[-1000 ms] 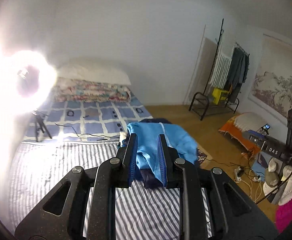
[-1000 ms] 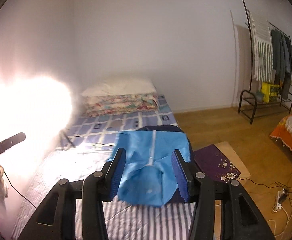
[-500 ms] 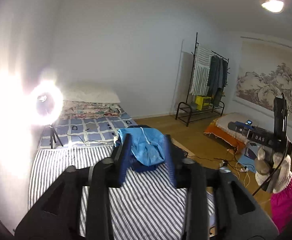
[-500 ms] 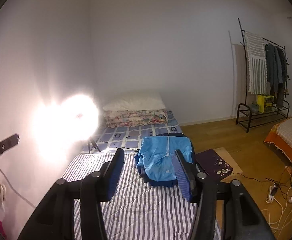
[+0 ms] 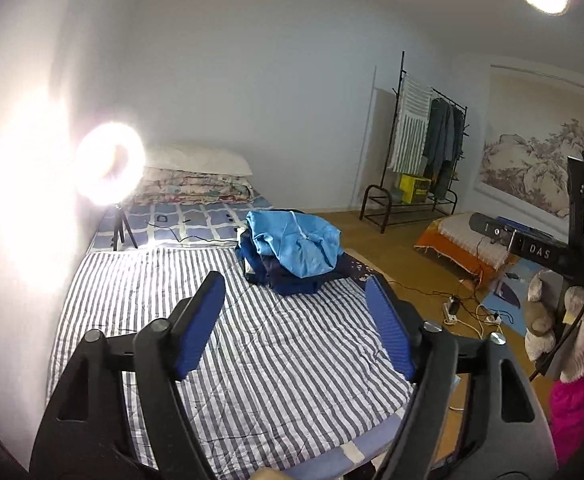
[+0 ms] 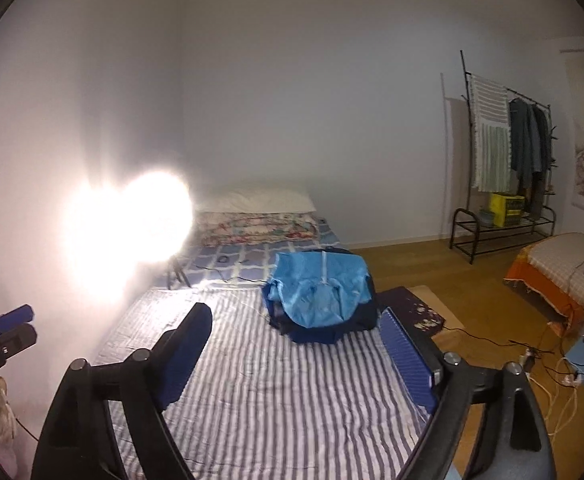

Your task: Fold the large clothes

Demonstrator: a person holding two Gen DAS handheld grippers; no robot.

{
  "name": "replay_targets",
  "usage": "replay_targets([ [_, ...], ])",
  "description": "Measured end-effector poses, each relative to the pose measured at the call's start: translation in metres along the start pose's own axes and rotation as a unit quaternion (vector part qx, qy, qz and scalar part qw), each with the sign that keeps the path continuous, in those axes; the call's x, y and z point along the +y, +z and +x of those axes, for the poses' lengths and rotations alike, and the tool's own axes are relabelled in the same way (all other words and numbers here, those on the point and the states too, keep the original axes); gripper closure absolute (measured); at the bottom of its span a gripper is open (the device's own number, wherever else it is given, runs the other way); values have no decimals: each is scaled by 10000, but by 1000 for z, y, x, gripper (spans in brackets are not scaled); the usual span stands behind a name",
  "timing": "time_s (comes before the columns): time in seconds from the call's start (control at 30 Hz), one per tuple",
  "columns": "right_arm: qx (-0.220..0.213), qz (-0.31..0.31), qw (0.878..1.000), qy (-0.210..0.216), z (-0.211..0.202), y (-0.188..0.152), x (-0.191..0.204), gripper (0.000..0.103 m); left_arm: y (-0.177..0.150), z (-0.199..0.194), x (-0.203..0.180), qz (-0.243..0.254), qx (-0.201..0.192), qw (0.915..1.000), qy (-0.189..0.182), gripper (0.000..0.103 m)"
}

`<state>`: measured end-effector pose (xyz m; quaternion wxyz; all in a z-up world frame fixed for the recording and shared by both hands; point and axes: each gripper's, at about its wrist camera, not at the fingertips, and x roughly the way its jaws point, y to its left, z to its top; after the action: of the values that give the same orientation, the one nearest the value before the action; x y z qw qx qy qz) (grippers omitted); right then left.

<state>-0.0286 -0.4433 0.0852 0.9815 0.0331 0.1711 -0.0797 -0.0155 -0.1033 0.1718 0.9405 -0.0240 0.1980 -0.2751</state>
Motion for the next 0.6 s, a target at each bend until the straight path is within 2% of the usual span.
replay_targets([
  [0.13,-84,-62,9993,-353,12,-21,5,1,-20,16,6,-117,-31,9998,129,16],
  [0.3,-27,-138,9986,-517,35,-45,9,0,-45,49,11,-132,59,9991,393,1],
  [0.6,125,-74,9983,-571,80,-86,8,0,-88,104,17,-34,376,9969,684,0],
])
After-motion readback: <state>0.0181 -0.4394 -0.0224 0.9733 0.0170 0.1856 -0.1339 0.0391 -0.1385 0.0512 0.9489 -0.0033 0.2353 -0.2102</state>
